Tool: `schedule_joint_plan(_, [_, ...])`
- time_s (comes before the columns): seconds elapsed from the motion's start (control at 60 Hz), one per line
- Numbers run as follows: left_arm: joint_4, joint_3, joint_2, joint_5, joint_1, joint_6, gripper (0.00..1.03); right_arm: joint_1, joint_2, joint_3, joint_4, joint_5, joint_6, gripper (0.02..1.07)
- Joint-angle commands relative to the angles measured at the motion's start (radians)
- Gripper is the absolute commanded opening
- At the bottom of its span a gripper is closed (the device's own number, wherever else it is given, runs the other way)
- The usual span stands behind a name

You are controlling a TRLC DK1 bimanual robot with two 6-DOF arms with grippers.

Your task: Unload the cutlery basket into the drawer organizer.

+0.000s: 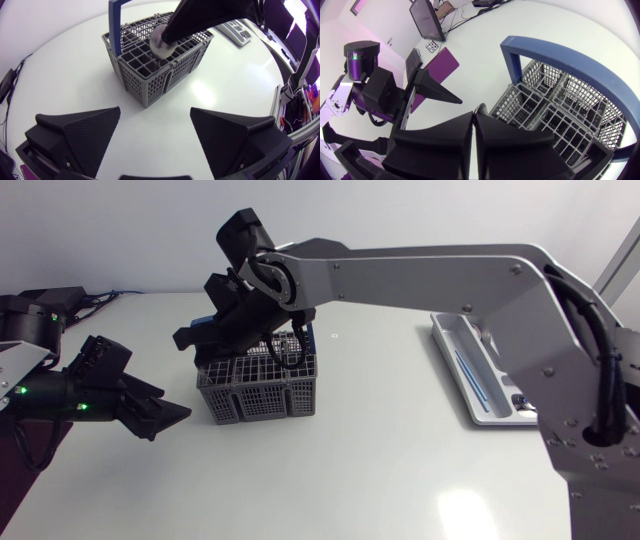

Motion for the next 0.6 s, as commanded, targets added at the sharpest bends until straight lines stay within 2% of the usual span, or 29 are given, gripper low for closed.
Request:
schedule_joint_plan(0.0, [-0.011,-0.027,-0.017,0.009,-0.004,0.013,0.98,-0.005,-0.027,-0.026,0.013,-0.026,0.023,0.08])
schedule_joint_plan(0.583, [-0.012,-0.030,-0.025,0.009,-0.006,0.013,0.98,-0.027,-0.138,-0.107,0.102,-0.072,0.024,0.08])
